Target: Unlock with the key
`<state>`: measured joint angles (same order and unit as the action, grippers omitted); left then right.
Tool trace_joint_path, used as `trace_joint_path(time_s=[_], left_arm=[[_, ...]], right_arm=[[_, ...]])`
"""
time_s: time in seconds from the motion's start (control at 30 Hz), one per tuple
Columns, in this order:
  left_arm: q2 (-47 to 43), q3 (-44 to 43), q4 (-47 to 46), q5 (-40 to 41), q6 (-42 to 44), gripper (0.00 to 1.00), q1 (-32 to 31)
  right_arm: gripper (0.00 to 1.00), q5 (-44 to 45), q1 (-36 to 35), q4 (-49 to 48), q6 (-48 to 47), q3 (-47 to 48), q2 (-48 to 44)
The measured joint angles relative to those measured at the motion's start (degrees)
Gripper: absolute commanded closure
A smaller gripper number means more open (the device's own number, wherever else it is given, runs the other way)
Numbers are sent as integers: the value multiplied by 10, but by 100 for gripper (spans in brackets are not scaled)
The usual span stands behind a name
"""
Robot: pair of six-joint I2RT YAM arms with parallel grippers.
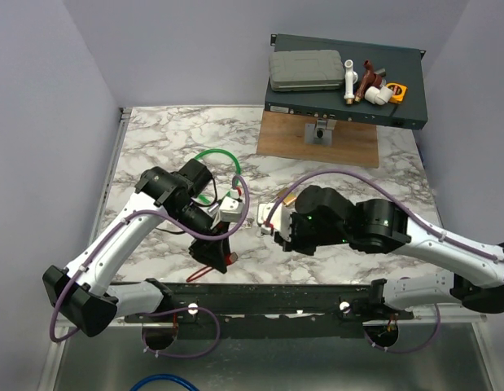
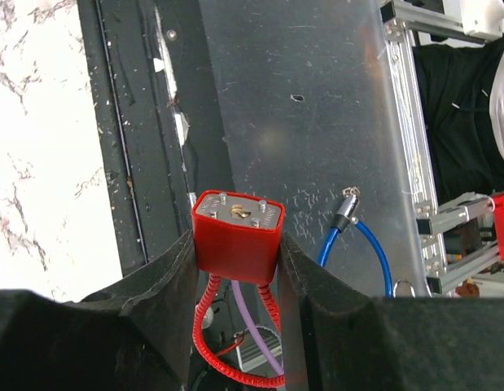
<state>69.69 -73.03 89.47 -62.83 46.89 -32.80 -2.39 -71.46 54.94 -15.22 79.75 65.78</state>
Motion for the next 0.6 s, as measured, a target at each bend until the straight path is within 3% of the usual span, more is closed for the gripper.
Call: trace_joint_path(time_s=[0.13,0.4,0.6], left_arm=[[-7,-8,0,6,15,92,-26],[5,-106,1,61,43,92,-115],[17,-172,3,123,73,92,-178]], right_arm=[[99,2,-4,0,-46,-1,6],[99,24,-5,-103,-118,-79,-162],[99,77,-5,-175,-140,-150,-202]])
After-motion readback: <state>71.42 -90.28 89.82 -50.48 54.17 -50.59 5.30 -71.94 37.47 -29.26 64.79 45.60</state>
